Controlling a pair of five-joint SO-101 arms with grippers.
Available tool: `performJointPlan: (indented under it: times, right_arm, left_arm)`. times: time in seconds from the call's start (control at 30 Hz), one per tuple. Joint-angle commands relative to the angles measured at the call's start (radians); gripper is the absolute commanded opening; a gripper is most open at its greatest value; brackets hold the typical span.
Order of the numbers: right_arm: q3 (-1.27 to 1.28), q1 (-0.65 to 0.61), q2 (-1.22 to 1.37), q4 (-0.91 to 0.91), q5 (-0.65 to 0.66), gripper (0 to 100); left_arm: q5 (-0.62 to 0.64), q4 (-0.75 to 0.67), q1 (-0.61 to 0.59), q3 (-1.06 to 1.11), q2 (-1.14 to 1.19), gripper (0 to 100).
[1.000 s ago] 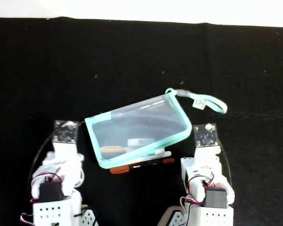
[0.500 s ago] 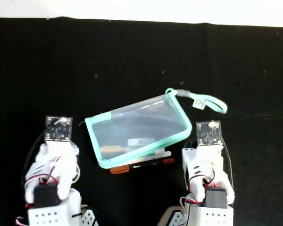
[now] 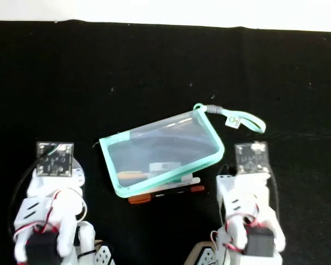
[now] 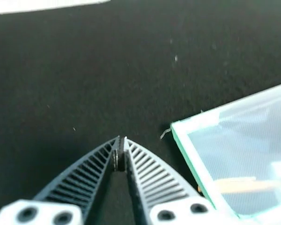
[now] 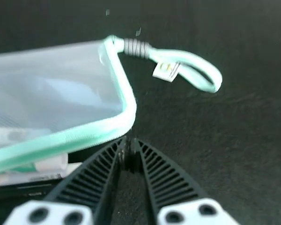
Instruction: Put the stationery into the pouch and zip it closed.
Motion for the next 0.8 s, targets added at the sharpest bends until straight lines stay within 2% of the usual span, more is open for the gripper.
performJointPlan:
  times: [0.0, 0.3, 0.4, 0.77]
  right_arm:
    - [-0.139, 0.002, 0.002, 0.044, 0.008, 0.7]
    - [-0.351, 0.002, 0.005, 0.186, 0.008, 0.9]
    - [-0.395, 0.002, 0.024, 0.223, 0.009, 0.9]
    - [-0.803, 0.002, 0.444, 0.325, 0.008, 0.9]
  left_arm:
    - [-0.005, 0.003, -0.007, -0.082, 0.013, 1]
    - [-0.005, 0.003, -0.002, -0.225, 0.016, 1]
    - [-0.005, 0.009, 0.033, -0.271, 0.033, 1]
    - [-0.005, 0.021, 0.153, -0.581, 0.435, 1]
